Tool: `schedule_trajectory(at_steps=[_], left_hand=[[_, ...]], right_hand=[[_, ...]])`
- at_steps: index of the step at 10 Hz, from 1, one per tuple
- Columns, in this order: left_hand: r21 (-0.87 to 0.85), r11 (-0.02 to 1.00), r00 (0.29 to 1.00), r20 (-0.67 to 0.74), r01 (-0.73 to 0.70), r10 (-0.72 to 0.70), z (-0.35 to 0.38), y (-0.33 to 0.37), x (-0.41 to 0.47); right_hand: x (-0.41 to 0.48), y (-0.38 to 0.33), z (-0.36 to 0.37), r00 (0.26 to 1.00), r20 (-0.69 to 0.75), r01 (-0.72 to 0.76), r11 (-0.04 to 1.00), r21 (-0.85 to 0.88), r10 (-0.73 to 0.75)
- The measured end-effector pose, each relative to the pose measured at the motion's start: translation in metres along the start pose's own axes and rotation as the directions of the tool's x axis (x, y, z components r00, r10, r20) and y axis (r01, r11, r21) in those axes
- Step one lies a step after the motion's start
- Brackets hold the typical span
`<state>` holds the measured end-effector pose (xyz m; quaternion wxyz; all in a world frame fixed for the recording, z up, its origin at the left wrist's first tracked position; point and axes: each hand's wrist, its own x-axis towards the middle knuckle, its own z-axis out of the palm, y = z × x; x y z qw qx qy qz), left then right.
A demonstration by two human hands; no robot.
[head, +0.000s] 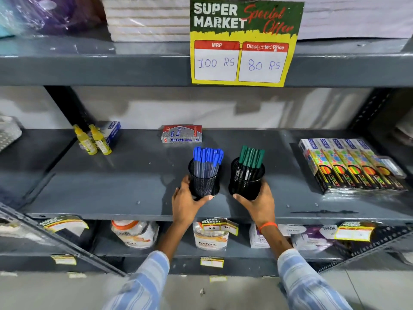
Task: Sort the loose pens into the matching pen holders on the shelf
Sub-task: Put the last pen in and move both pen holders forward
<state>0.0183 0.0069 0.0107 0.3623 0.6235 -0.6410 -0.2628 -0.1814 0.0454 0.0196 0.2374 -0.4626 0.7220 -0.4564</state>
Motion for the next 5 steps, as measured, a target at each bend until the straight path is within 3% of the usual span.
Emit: schedule_trajectory(at_steps=[3, 5], left_hand=[[0.008, 0.997, 0.995, 0.069, 0.078, -0.079, -0.015, 0.013, -0.028], [0.218, 0.96, 0.953, 0.207, 0.175, -0.221, -0.029, 0.042, -0.038]], right_hand=[[-0.011, -0.009, -0.021, 0.994, 0.106, -0.005, 1.0, -0.018, 0.007], [-0.023, -0.031, -0.055, 0.955, 0.246, -0.076, 0.937, -0.341, 0.167]])
